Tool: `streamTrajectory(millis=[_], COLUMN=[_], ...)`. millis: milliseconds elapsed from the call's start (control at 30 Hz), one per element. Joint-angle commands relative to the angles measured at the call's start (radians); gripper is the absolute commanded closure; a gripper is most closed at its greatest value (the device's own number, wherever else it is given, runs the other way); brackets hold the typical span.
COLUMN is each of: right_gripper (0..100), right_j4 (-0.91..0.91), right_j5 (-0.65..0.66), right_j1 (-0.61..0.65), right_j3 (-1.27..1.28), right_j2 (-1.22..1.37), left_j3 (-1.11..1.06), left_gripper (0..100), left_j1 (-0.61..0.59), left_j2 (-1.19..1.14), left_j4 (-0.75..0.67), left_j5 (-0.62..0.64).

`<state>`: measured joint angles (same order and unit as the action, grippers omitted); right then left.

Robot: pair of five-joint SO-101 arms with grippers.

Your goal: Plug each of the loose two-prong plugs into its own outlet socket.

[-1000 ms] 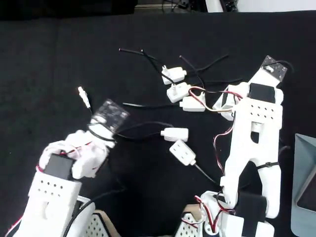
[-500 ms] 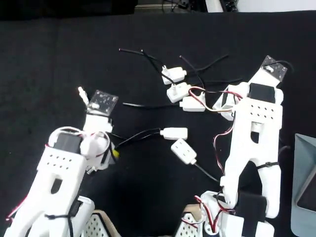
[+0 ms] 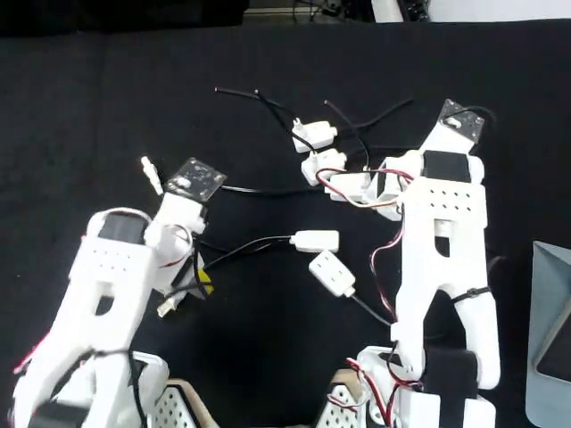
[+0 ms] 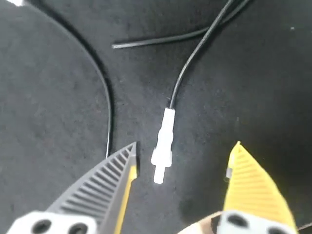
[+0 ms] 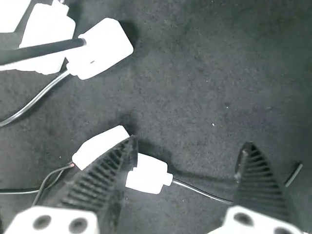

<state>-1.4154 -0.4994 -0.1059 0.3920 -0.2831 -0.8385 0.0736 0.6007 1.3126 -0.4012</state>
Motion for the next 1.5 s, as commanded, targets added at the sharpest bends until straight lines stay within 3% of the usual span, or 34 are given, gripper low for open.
streamTrajectory(millis=[0, 267, 367, 433, 700, 900, 1000, 1233, 1367, 1467], right_gripper=[68.0, 68.0, 68.0, 68.0, 68.0, 68.0, 68.0, 68.0, 68.0, 68.0], right_j4=[0.009, 0.011, 0.011, 0.011, 0.011, 0.011, 0.011, 0.011, 0.011, 0.003], right_j5=[0.003, 0.003, 0.003, 0.003, 0.003, 0.003, 0.003, 0.003, 0.003, 0.008], right_j1=[0.012, 0.015, 0.015, 0.015, 0.015, 0.015, 0.015, 0.017, 0.018, 0.072], right_j3=[-0.005, 0.007, 0.007, 0.007, 0.007, 0.007, 0.008, 0.008, 0.001, -0.016], right_j2=[-0.036, -0.036, -0.036, -0.036, -0.036, -0.036, -0.036, -0.036, -0.042, -0.044], left_j3=[0.047, 0.116, 0.159, 0.193, 0.409, 0.59, 0.605, 0.616, 0.682, 0.722], left_gripper=[76, 86, 92, 97, 96, 93, 87, 71, 71, 71], left_j1=[0.002, 0.09, 0.096, 0.096, 0.091, 0.117, 0.13, 0.101, 0.027, -0.097], left_j2=[-0.209, -0.522, -0.575, -0.578, -0.588, -0.591, -0.591, -0.575, -0.575, -0.575], left_j4=[-0.112, -0.181, -0.176, -0.173, -0.071, 0.066, 0.063, 0.091, 0.203, 0.301], left_j5=[-0.054, -0.054, 0.018, 0.091, 0.371, 0.796, 0.913, 0.93, 0.798, 0.667])
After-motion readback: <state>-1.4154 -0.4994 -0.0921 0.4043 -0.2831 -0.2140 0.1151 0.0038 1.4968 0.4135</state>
